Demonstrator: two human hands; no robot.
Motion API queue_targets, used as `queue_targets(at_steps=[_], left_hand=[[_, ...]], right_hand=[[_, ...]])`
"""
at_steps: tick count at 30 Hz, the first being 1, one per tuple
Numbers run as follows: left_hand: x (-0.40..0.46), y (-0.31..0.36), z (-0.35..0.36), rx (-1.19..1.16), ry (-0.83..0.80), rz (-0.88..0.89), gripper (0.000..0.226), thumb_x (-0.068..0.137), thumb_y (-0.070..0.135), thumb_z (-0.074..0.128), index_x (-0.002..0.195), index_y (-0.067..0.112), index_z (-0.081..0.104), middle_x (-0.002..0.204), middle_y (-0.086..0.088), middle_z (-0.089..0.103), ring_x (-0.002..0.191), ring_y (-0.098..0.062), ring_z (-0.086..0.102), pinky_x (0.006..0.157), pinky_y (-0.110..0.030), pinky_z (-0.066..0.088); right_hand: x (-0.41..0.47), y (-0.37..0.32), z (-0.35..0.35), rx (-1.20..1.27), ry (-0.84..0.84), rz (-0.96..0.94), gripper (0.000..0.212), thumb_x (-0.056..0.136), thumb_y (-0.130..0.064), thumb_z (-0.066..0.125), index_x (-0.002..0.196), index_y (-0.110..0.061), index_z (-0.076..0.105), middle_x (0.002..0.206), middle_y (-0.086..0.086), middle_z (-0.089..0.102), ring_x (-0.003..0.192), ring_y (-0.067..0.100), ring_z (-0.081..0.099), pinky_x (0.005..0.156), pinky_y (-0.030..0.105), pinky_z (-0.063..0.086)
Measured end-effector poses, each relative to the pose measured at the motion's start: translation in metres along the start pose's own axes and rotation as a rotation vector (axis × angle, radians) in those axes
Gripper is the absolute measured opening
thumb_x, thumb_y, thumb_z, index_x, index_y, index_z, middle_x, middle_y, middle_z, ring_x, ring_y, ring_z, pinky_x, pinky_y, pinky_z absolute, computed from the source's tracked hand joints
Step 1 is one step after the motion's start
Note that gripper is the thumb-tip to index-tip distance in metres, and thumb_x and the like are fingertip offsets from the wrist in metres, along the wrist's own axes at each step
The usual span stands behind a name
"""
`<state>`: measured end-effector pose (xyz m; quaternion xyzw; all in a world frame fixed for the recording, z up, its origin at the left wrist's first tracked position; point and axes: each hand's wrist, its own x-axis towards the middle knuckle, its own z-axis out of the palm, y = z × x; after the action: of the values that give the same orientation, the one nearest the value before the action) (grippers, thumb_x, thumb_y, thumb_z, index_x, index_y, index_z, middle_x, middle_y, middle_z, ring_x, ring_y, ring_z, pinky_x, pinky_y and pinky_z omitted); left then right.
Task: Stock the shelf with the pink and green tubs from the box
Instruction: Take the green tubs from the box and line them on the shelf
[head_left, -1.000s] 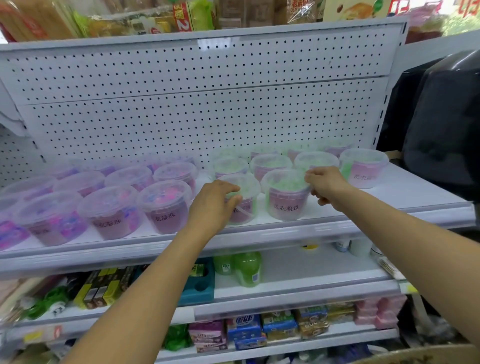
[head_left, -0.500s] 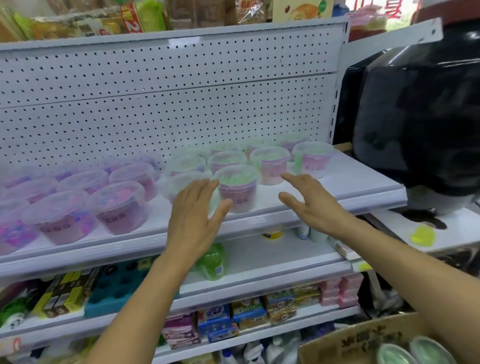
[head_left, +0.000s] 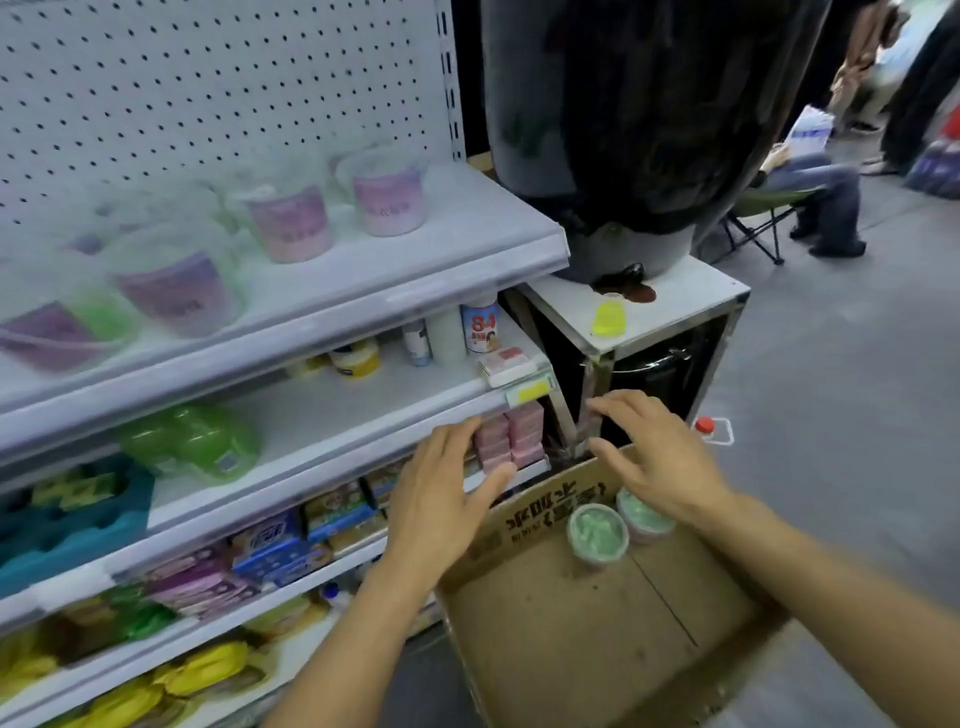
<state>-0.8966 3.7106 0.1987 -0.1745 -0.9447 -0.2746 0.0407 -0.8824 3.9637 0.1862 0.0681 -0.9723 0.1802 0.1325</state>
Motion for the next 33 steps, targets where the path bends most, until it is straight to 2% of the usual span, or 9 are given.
queue_targets(at_steps=[5,10,14,18,22,25,27,30,33], left_hand=[[0.006,0.008,0.093,-0.129,-0.239,-0.12,0.065,0.09,0.065,0.039,0.146,0.031,0.033,0.147,0.011,0.04,0.134,-0.011,0.037,0.107,-0.033,0.036],[0.035,-0.018,0.198,-0.28,-0.453,-0.352,0.061,0.085,0.064,0.049,0.136,0.031,0.044,0.131,0.006,0.057,0.116,-0.012,0.055,0.097,-0.041,0.048],[0.057,-0.045,0.28,-0.373,-0.545,-0.55,0.053,0.09,0.049,0.055,0.135,0.023,0.046,0.127,-0.001,0.059,0.112,-0.017,0.057,0.097,-0.04,0.048],[0.077,-0.07,0.35,-0.405,-0.589,-0.685,0.045,0.094,0.037,0.056,0.132,0.012,0.049,0.125,-0.002,0.056,0.116,-0.021,0.054,0.09,-0.028,0.041],[0.093,-0.089,0.403,-0.393,-0.619,-0.704,0.042,0.094,0.04,0.055,0.122,0.009,0.056,0.12,-0.007,0.061,0.105,-0.021,0.056,0.082,-0.026,0.039],[0.102,-0.096,0.426,-0.393,-0.625,-0.694,0.038,0.093,0.039,0.055,0.115,0.008,0.06,0.108,-0.007,0.064,0.092,-0.018,0.057,0.069,-0.025,0.04],[0.104,-0.101,0.436,-0.38,-0.621,-0.705,0.031,0.093,0.037,0.057,0.107,0.01,0.061,0.105,-0.008,0.065,0.089,-0.019,0.06,0.069,-0.027,0.048],[0.104,-0.103,0.437,-0.424,-0.64,-0.782,0.018,0.091,0.034,0.061,0.092,0.017,0.054,0.106,-0.01,0.064,0.09,-0.022,0.064,0.081,-0.041,0.058],[0.101,-0.099,0.424,-0.54,-0.744,-0.889,0.025,0.093,0.03,0.058,0.107,0.01,0.051,0.104,-0.006,0.059,0.085,-0.017,0.063,0.062,-0.026,0.059]], right_hand=[[-0.045,0.076,0.036,0.084,-0.173,0.262,0.054,0.087,-0.051,0.054,0.135,-0.029,0.046,0.133,-0.004,0.047,0.117,0.017,0.05,0.092,0.033,0.048],[-0.066,0.142,0.097,0.085,-0.337,0.431,0.069,0.084,-0.052,0.061,0.143,-0.03,0.033,0.144,-0.001,0.034,0.122,0.019,0.043,0.086,0.026,0.045],[-0.064,0.195,0.161,0.01,-0.506,0.501,0.086,0.081,-0.047,0.067,0.15,-0.029,0.018,0.149,0.005,0.023,0.129,0.025,0.035,0.093,0.033,0.046],[-0.047,0.242,0.218,-0.049,-0.614,0.507,0.104,0.073,-0.047,0.074,0.151,-0.031,0.008,0.152,0.009,0.012,0.133,0.033,0.027,0.102,0.044,0.042],[-0.025,0.28,0.266,0.012,-0.629,0.501,0.11,0.066,-0.045,0.08,0.149,-0.038,0.008,0.155,0.008,0.003,0.138,0.039,0.016,0.108,0.054,0.032],[-0.014,0.297,0.288,0.071,-0.655,0.543,0.111,0.069,-0.04,0.081,0.149,-0.042,0.003,0.158,0.008,-0.003,0.142,0.041,0.009,0.114,0.052,0.023],[-0.011,0.301,0.296,0.078,-0.683,0.558,0.113,0.068,-0.042,0.08,0.15,-0.039,0.002,0.158,0.01,-0.002,0.143,0.041,0.008,0.115,0.05,0.02],[-0.01,0.298,0.301,0.009,-0.65,0.547,0.112,0.066,-0.052,0.077,0.15,-0.034,0.006,0.152,0.012,0.015,0.134,0.039,0.024,0.108,0.049,0.031],[-0.014,0.29,0.296,-0.07,-0.603,0.554,0.108,0.061,-0.065,0.073,0.147,-0.034,0.015,0.141,0.011,0.029,0.121,0.034,0.036,0.094,0.047,0.044]])
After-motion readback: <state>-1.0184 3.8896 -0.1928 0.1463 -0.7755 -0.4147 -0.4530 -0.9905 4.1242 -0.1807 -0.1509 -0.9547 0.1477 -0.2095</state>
